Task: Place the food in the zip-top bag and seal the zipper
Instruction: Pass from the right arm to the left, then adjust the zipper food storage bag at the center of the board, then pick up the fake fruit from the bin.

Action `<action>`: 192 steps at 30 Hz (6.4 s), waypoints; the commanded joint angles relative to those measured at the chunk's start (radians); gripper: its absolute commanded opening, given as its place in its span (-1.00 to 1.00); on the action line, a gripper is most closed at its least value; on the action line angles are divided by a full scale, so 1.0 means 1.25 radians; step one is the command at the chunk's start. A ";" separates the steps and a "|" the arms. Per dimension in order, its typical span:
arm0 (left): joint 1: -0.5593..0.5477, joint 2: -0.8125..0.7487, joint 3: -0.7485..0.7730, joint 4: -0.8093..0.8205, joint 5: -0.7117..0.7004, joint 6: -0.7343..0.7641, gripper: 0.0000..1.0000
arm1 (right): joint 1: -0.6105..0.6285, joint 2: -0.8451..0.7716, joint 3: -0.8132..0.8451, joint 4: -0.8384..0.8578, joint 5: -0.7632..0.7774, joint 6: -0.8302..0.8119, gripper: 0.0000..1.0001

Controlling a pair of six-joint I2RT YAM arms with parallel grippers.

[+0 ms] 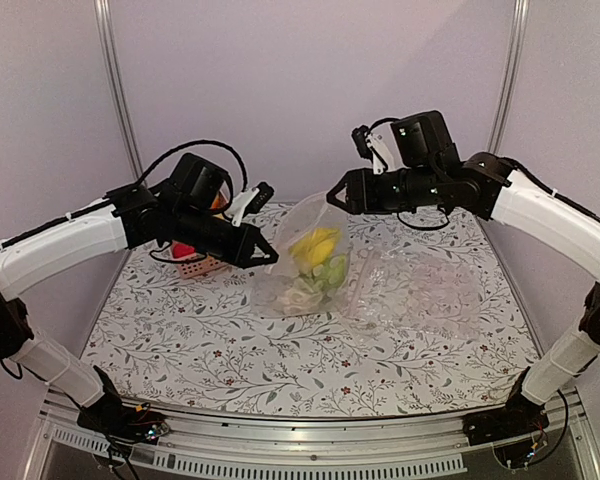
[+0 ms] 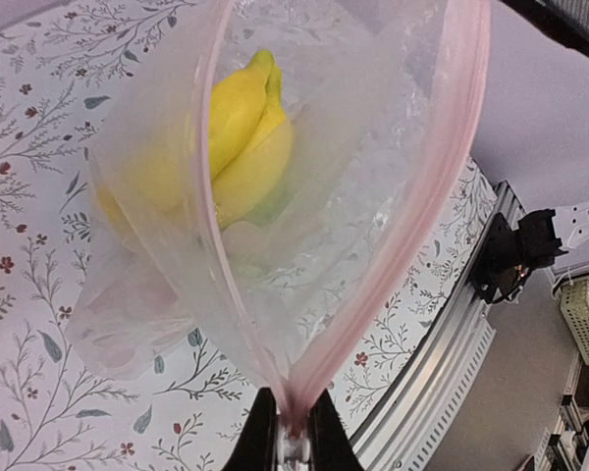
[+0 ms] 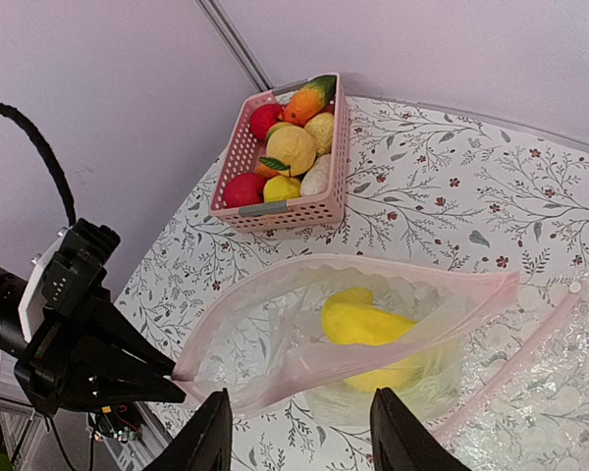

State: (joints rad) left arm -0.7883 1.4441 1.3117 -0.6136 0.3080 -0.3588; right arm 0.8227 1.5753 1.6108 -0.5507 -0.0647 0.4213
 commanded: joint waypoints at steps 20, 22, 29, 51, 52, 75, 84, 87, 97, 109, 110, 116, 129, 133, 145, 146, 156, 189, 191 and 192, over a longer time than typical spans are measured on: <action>-0.010 -0.009 0.040 -0.031 -0.009 0.017 -1.00 | -0.173 0.096 0.030 0.036 -0.157 0.015 0.14; -0.010 -0.009 0.041 -0.033 -0.010 0.019 -1.00 | -0.173 0.102 0.026 0.040 -0.174 0.019 0.08; -0.010 -0.011 0.044 -0.039 -0.026 0.023 -1.00 | -0.173 0.096 -0.006 0.067 -0.229 0.048 -0.39; 0.009 0.064 0.430 -0.204 0.115 0.188 -1.00 | -0.173 -0.039 0.080 0.064 -0.221 0.016 -1.00; 0.013 0.058 0.405 -0.204 0.120 0.192 -1.00 | -0.173 -0.047 0.071 0.058 -0.207 0.011 -1.00; 0.017 0.011 0.222 -0.244 0.219 0.240 -1.00 | -0.127 0.019 -0.072 -0.093 -0.255 -0.036 0.43; 0.017 0.012 0.229 -0.256 0.213 0.245 -1.00 | -0.122 0.079 -0.073 -0.127 -0.319 -0.058 0.45; 0.017 0.017 0.233 -0.261 0.210 0.248 -1.00 | -0.120 0.083 -0.082 -0.130 -0.330 -0.061 0.42; 0.017 0.027 0.262 -0.299 0.192 0.272 -1.00 | -0.120 0.101 -0.057 -0.114 -0.307 -0.049 -0.76; 0.025 -0.018 0.308 -0.340 0.113 0.320 -1.00 | -0.124 -0.058 0.071 -0.069 -0.271 -0.064 -1.00; 0.027 -0.024 0.298 -0.339 0.106 0.320 -1.00 | -0.124 -0.080 0.066 -0.061 -0.270 -0.065 -1.00; 0.037 -0.020 0.248 -0.351 0.075 0.324 -1.00 | -0.124 -0.132 0.036 -0.082 -0.170 -0.092 -1.00; 0.031 0.075 0.287 -0.394 0.063 0.344 -0.97 | -0.116 -0.059 0.028 -0.158 -0.068 -0.107 -1.00; 0.031 0.071 0.291 -0.384 0.080 0.341 -0.62 | -0.108 -0.053 0.029 -0.154 -0.078 -0.104 -1.00; 0.101 -0.062 0.271 -0.209 0.154 0.241 0.93 | -0.092 -0.047 0.032 -0.141 -0.091 -0.094 -1.00; 0.127 -0.075 0.257 -0.183 0.154 0.221 0.96 | -0.091 -0.046 0.032 -0.139 -0.090 -0.092 -1.00; 0.390 0.027 0.148 -0.092 -0.048 0.046 0.99 | -0.067 -0.032 0.030 -0.114 -0.075 -0.076 -1.00; 0.544 0.557 0.342 0.071 -0.004 -0.044 0.93 | -0.048 -0.007 0.021 -0.076 -0.094 -0.066 -1.00; 0.542 0.564 0.346 0.077 0.007 -0.045 0.92 | -0.049 -0.008 0.017 -0.076 -0.094 -0.065 -1.00; 0.542 0.568 0.349 0.078 0.011 -0.045 0.89 | -0.049 -0.009 0.017 -0.076 -0.094 -0.065 -1.00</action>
State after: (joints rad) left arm -0.1108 2.1223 1.7237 -0.5362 0.2821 -0.4118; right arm 0.7528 1.5574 1.6405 -0.6621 -0.1688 0.3286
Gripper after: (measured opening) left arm 0.961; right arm 0.008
